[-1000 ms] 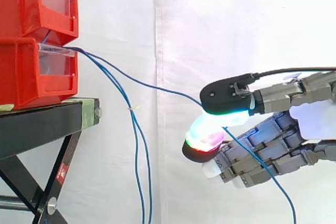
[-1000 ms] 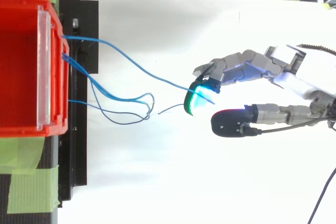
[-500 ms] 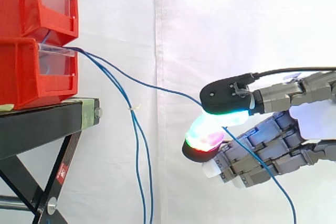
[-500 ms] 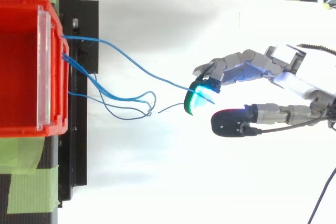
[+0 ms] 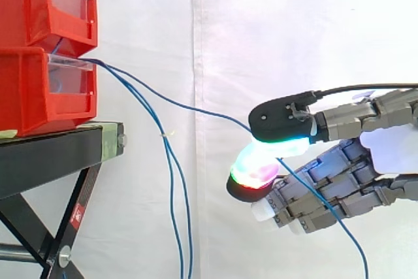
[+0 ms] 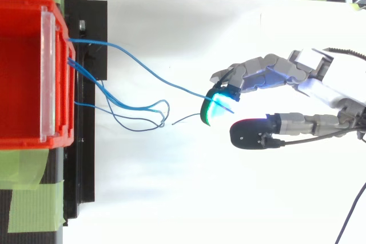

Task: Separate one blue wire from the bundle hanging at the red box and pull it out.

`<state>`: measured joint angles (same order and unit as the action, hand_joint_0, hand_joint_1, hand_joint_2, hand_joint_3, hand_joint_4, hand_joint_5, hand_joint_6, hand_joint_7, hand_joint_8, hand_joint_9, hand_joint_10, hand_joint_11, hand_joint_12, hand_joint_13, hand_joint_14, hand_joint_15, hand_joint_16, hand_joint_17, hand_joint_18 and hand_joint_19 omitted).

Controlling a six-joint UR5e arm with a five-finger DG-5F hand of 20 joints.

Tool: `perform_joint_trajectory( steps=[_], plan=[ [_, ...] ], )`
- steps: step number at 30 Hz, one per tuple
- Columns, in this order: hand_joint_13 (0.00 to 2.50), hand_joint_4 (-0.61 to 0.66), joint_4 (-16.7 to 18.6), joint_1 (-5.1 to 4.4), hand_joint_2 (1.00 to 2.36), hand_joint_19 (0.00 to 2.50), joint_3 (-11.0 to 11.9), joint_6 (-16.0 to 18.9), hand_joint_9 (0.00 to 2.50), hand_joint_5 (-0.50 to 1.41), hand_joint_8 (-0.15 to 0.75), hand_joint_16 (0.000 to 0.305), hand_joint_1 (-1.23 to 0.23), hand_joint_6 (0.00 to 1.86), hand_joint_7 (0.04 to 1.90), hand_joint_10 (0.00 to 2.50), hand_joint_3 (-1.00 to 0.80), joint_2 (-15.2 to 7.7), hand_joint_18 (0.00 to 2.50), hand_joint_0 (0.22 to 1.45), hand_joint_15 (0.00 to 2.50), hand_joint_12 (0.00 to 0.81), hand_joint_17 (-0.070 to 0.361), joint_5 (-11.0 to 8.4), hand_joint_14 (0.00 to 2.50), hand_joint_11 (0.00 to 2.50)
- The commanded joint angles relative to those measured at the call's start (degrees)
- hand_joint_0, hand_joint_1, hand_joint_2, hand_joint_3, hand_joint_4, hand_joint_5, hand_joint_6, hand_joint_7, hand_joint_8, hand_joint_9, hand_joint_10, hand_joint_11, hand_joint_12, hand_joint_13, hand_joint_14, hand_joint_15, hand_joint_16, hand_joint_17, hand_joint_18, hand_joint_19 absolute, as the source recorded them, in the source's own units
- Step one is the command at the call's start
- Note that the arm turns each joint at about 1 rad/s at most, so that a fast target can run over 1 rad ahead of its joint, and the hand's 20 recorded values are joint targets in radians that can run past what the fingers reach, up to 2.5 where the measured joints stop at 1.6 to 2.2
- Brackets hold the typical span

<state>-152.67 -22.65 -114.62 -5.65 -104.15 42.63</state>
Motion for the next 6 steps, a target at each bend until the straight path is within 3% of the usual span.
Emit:
perform_joint_trajectory(
  steps=[1, 6],
  plan=[
    [0.26, -0.01, 0.00, -0.03, 1.00, 0.06, 0.01, -0.07, 0.59, -0.13, 0.341, 0.068, -0.78, 0.86, 0.94, 0.01, -0.04, 0.00, 0.22, 0.60, 0.31, 0.444, 0.153, -0.01, 0.01, 0.54],
    [0.26, -0.01, 0.00, -0.03, 1.00, 0.06, 0.01, 0.02, 0.59, -0.13, 0.342, 0.068, -0.78, 0.86, 0.94, 0.01, -0.04, 0.00, 0.23, 0.60, 0.30, 0.444, 0.153, 0.08, 0.01, 0.53]
  ],
)
